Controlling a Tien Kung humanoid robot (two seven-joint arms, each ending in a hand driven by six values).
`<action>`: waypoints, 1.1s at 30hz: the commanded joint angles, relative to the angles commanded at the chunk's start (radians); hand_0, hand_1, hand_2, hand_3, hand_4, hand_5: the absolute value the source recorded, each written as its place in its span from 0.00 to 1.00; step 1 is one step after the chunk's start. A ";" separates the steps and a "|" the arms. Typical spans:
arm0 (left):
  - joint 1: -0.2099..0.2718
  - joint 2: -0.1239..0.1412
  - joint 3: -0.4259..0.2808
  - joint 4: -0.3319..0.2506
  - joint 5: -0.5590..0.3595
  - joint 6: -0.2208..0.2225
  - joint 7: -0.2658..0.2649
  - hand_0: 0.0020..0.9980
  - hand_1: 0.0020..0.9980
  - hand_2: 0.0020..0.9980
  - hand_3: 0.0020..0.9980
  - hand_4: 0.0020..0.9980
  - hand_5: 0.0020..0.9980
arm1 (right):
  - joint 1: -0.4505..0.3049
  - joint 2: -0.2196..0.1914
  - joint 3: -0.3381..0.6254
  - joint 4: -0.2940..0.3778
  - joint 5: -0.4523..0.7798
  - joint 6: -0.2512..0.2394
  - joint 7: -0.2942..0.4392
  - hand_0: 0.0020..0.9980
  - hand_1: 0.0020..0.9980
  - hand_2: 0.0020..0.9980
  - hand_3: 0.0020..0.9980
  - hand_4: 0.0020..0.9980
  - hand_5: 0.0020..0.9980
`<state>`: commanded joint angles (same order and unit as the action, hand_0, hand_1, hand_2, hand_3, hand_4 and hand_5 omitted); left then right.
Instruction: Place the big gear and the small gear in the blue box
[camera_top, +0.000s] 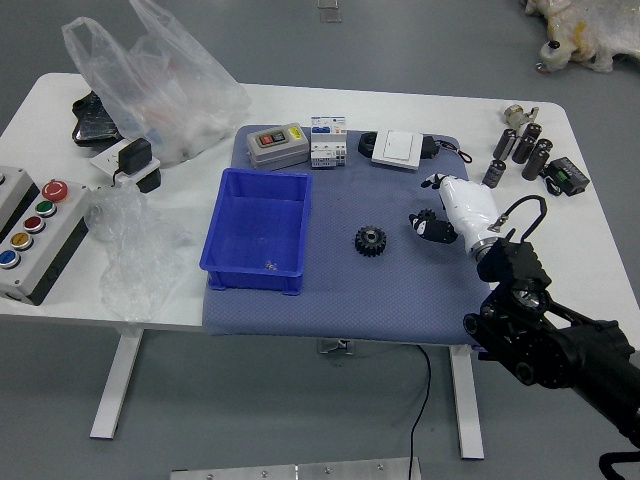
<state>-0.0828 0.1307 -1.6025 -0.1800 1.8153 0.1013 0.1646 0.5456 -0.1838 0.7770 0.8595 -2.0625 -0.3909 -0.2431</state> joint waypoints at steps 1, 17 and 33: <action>0.000 0.000 0.001 0.000 -0.001 0.000 0.000 0.62 0.46 0.49 0.63 0.66 0.33 | 0.004 0.003 -0.005 -0.014 0.002 0.000 0.002 0.28 0.47 0.71 0.72 0.78 0.30; 0.001 0.000 0.015 0.000 -0.014 0.000 -0.003 0.61 0.46 0.49 0.63 0.66 0.34 | 0.022 0.018 -0.047 -0.094 0.031 -0.007 0.015 0.26 0.41 0.43 0.57 0.48 0.14; 0.002 0.001 0.021 0.000 -0.018 -0.001 -0.004 0.62 0.46 0.49 0.63 0.66 0.34 | 0.024 0.016 -0.068 -0.090 0.055 -0.038 0.031 0.25 0.41 0.34 0.43 0.43 0.11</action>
<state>-0.0813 0.1319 -1.5816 -0.1800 1.7974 0.1007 0.1602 0.5700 -0.1674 0.7089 0.7697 -2.0072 -0.4293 -0.2117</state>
